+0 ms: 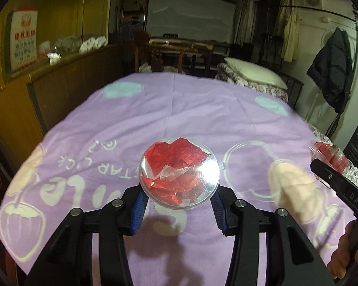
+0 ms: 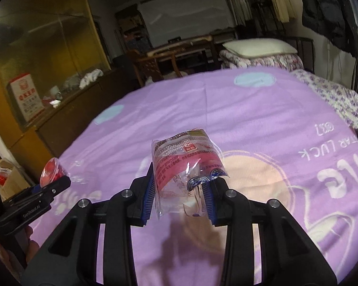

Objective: Collect trash
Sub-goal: 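Carry the cup and wrapper over the red basket with both tools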

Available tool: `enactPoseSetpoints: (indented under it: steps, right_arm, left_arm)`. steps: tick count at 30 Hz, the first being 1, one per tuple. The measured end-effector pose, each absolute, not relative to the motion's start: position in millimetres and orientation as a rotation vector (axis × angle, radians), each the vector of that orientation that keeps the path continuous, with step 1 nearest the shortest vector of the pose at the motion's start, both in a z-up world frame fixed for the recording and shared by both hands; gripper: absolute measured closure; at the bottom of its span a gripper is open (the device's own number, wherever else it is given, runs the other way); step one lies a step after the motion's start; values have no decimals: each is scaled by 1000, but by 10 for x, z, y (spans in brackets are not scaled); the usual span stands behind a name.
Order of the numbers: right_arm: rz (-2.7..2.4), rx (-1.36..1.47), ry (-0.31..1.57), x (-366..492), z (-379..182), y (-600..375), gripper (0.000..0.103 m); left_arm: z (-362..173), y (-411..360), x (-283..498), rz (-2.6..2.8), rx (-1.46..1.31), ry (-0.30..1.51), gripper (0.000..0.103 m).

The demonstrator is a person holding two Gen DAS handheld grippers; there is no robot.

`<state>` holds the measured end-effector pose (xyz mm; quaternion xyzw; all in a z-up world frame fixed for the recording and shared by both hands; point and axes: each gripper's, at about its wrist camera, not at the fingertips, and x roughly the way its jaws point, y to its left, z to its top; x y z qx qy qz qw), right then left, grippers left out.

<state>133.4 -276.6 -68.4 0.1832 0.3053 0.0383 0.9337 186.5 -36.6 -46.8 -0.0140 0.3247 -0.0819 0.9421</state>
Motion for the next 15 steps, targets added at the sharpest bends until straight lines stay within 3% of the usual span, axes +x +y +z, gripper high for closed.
enactPoseSetpoints:
  steps: [15]
  right_arm:
    - [197,345,410,316,254,-2572,66]
  left_arm:
    - [484,-351,691,-178,26,442,55]
